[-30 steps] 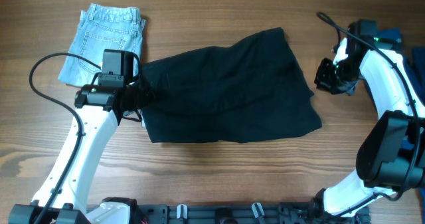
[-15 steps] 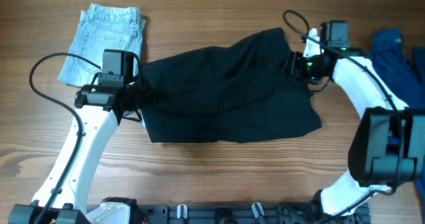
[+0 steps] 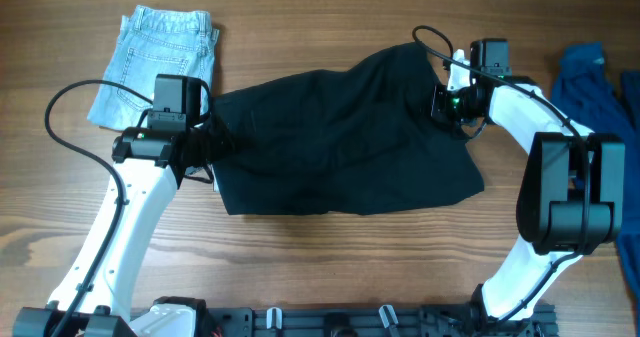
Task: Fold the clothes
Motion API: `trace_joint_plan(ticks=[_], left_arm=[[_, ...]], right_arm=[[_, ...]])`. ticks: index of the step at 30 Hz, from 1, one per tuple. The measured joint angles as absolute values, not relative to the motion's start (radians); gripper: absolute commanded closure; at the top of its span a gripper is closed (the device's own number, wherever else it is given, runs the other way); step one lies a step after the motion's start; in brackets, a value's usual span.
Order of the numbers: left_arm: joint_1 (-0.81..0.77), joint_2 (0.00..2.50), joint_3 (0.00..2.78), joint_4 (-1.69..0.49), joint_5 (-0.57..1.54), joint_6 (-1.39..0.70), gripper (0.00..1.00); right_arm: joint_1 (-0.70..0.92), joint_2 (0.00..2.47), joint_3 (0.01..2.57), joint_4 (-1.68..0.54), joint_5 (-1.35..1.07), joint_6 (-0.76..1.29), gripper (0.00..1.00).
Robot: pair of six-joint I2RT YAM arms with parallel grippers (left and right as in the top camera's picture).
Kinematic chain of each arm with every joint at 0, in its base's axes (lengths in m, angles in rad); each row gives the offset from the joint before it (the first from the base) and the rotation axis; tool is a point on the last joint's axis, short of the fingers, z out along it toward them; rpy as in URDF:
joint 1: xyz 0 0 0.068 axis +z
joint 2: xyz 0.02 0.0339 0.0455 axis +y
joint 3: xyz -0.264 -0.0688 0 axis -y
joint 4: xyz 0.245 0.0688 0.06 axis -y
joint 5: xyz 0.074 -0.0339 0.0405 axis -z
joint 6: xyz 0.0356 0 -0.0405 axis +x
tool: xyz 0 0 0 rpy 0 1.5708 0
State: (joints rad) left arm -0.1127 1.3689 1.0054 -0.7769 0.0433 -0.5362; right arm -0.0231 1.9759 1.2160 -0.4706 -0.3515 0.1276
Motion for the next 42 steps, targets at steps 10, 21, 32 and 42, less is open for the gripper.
trace_joint_plan(ticks=[10,21,32,42], left_arm=[[-0.113,1.369,1.005,-0.776,0.044,-0.536,0.94],[-0.113,1.369,1.005,-0.765,0.05,-0.536,0.93],[-0.113,1.369,1.005,-0.762,0.051,-0.536,0.93],[-0.113,1.369,1.005,-0.762,0.051,-0.536,0.94]], right_arm=[[-0.058,1.918,1.214,-0.491,-0.386,0.125,0.96],[-0.101,1.728,1.213,-0.606,-0.365,0.139,0.96],[-0.117,1.728,1.212,-0.805,-0.29,0.238,0.96],[-0.105,1.728,1.189,-0.822,-0.393,0.197,0.47]])
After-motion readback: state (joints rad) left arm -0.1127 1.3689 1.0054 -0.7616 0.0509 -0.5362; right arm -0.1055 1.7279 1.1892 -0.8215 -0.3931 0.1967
